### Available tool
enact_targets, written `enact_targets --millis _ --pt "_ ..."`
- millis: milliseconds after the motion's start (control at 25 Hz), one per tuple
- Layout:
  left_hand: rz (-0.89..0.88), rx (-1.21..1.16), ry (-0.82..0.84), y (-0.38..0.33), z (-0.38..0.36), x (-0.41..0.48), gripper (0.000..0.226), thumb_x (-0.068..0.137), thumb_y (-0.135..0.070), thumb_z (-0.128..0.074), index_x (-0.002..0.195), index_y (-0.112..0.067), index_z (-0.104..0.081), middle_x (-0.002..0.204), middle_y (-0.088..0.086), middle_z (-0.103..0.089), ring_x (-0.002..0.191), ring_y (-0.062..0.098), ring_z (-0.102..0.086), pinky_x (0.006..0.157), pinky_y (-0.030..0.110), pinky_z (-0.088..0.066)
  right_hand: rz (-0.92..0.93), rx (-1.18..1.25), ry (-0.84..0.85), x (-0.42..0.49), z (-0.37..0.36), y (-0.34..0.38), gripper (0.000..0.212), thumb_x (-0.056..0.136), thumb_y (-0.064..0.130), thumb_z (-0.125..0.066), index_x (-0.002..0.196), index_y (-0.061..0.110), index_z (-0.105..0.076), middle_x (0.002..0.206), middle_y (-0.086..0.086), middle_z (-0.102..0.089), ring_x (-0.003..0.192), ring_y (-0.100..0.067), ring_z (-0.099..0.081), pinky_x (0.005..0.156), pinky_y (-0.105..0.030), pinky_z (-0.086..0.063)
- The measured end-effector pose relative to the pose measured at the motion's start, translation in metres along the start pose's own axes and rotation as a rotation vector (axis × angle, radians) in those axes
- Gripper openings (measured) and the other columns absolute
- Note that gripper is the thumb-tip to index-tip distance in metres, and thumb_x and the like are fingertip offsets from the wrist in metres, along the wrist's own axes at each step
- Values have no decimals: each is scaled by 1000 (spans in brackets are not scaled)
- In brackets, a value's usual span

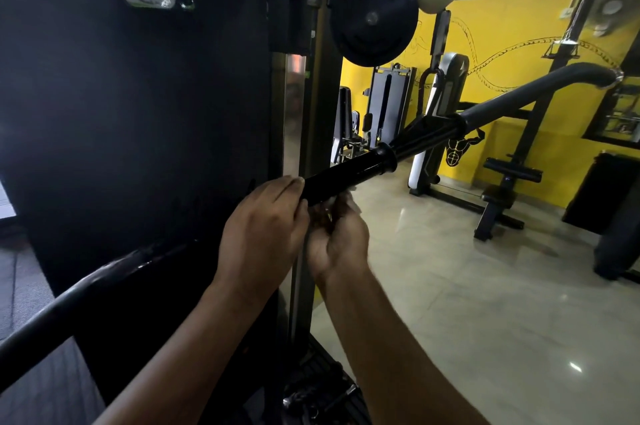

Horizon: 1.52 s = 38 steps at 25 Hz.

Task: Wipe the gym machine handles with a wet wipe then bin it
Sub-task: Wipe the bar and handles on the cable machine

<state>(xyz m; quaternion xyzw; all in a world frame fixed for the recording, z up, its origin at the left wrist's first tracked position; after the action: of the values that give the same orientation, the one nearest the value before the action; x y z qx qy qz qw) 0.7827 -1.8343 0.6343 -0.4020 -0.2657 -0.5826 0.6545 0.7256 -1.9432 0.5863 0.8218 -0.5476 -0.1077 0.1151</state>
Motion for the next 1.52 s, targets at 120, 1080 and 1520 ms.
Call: enact_targets --millis 120,1080,1520 --pt "-15 -2 -3 0 1 -2 30 95 -18 -56 120 -3 -65 118 11 -68 110 21 -64 95 32 -51 43 -20 -71 -2 6 -12 17 97 4 -51 105 5 -66 95 -15 -65 79 -16 -65 76 -25 -58" --pt "61 -151 173 5 -7 2 34 97 -20 -55 128 -9 -60 125 6 -64 113 21 -60 93 34 -52 1222 -2463 554 20 -103 118 17 84 0 -64 93 12 -71 95 -5 -71 90 -22 -62 87 -34 -44" --pt "-180 -111 174 -91 -59 33 29 83 -11 -68 111 -2 -68 115 16 -67 107 30 -62 86 37 -52 1368 -1848 12 -15 -16 228 49 82 -10 -58 128 8 -56 112 -10 -59 97 -8 -49 82 -22 -45"
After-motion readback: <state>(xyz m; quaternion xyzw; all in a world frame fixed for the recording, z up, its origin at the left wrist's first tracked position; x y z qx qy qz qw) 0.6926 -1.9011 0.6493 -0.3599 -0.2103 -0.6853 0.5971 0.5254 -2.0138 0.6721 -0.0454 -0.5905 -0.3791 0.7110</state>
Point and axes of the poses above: each hand's wrist, its own x-axis towards the middle knuckle, its own z-axis out of the back of the hand, y = z × x, the point moved 5 cm from there along x, towards the middle knuckle
